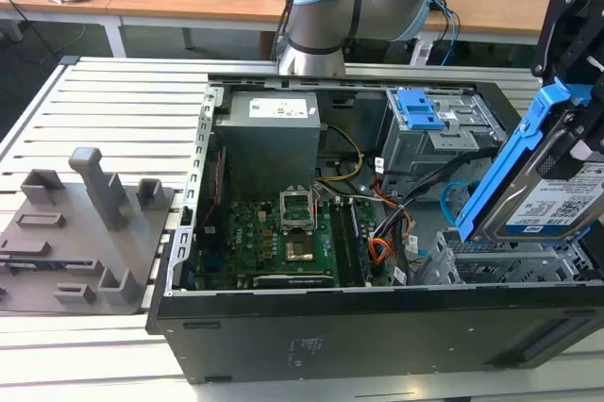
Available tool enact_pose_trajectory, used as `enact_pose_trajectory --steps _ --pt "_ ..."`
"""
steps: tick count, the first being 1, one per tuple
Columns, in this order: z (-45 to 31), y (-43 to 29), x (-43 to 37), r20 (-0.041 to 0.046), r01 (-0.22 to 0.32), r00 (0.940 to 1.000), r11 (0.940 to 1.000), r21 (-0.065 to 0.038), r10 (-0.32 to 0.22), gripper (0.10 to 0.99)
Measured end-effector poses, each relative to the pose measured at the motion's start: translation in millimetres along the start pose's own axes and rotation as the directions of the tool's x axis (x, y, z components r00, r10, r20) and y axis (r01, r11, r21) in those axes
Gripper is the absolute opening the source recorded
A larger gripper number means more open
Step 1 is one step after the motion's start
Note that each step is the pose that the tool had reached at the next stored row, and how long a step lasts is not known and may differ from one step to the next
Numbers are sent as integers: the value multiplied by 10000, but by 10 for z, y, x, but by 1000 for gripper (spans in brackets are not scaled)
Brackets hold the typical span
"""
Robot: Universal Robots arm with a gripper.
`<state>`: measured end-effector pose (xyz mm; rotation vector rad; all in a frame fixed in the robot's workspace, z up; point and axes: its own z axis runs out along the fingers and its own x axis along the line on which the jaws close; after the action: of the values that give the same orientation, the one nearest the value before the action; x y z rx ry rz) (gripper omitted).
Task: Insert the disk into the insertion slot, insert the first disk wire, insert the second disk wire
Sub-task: 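Insert the disk into the insertion slot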
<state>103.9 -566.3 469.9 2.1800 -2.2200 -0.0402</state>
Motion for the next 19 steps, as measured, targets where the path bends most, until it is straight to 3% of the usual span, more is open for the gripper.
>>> enact_pose_trajectory --steps 19 --pt "148 -6 -1 -1 0 10000 10000 0 0 365"
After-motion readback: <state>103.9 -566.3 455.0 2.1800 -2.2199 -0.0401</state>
